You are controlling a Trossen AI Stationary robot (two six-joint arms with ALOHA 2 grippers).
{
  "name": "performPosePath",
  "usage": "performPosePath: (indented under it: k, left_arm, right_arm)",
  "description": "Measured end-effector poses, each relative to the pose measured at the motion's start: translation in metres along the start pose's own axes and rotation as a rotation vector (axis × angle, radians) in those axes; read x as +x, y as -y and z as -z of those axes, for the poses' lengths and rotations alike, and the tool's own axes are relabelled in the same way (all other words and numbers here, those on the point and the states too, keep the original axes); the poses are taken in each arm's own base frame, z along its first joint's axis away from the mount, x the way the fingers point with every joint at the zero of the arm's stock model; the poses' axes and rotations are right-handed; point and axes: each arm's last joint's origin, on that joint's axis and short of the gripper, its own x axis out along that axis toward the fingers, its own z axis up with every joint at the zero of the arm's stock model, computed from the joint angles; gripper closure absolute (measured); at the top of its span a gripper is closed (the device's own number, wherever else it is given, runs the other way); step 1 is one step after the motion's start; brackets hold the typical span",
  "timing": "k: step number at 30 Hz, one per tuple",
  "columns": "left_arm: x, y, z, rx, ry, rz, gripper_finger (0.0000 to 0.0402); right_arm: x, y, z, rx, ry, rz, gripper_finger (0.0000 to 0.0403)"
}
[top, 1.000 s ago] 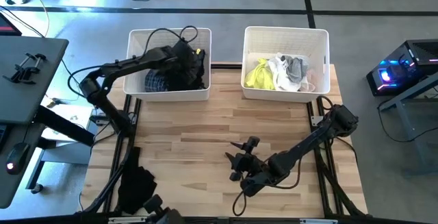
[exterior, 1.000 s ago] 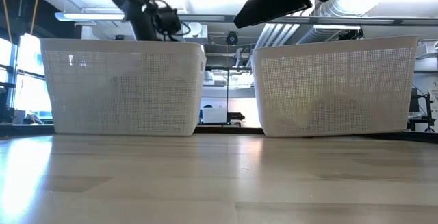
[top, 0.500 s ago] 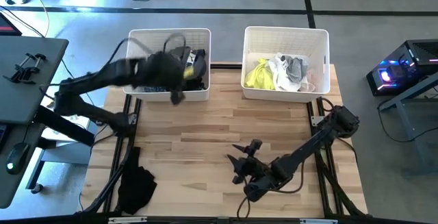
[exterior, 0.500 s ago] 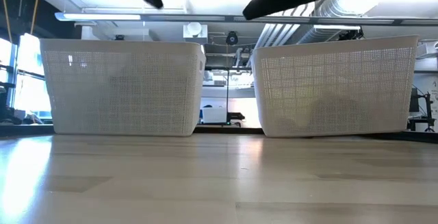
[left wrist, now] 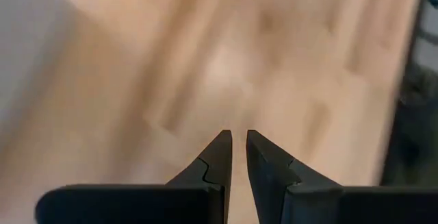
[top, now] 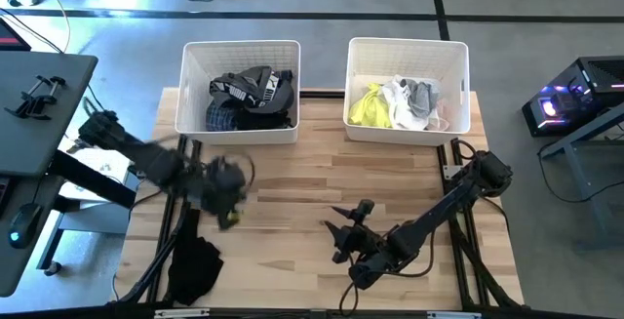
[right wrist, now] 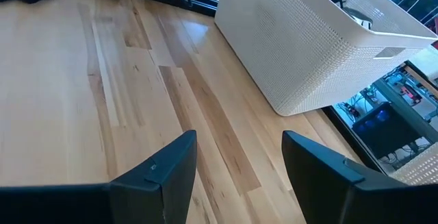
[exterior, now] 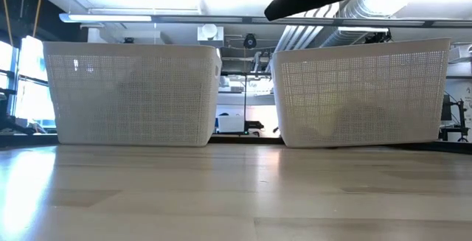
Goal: Sort clothes
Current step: Put the black shorts into the left white bin
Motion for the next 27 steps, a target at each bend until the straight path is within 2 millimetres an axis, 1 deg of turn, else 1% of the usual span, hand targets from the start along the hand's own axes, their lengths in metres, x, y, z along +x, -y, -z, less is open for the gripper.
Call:
performPosePath:
  k: [1, 4, 7, 11, 14, 18, 20, 22, 25, 27]
  left_arm:
    - [0.003, 0.009, 0.009, -0.012, -0.044, 0.027, 0.0369]
    - [0.018, 0.033, 0.04, -0.041, -0.266, 0.081, 0.0369]
    - [0.039, 0.054, 0.077, -0.06, -0.437, 0.02, 0.0369]
    - [0.069, 0.071, 0.122, -0.06, -0.55, -0.121, 0.0369]
    - [0.091, 0.078, 0.148, -0.069, -0.581, -0.192, 0.036]
    - [0.12, 0.086, 0.17, -0.06, -0.575, -0.152, 0.0324]
    - [0.134, 0.086, 0.178, -0.062, -0.581, -0.144, 0.03]
    - [0.143, 0.081, 0.185, -0.061, -0.62, -0.164, 0.0281]
    - [0.149, 0.078, 0.19, -0.031, -0.673, -0.199, 0.0268]
    - [0.149, 0.078, 0.19, 0.016, -0.676, -0.184, 0.0275]
  right_arm:
    - [0.0, 0.0, 0.0, 0.0, 0.0, 0.0, 0.0199]
    - [0.0, 0.0, 0.0, 0.003, 0.001, -0.001, 0.0199]
    - [0.0, 0.0, 0.0, 0.01, 0.001, -0.002, 0.0199]
    - [0.0, 0.0, 0.0, 0.015, 0.001, -0.002, 0.0199]
    - [0.0, 0.0, 0.0, 0.015, 0.001, -0.002, 0.0199]
    - [0.0, 0.0, 0.0, 0.015, 0.001, -0.002, 0.0199]
    - [0.0, 0.0, 0.0, 0.016, 0.001, -0.002, 0.0199]
    - [0.001, 0.0, 0.0, 0.022, 0.0, 0.0, 0.0199]
    - [0.001, 0.0, 0.0, 0.032, 0.0, 0.0, 0.0199]
    - [0.001, 0.0, 0.0, 0.035, 0.0, 0.0, 0.0199]
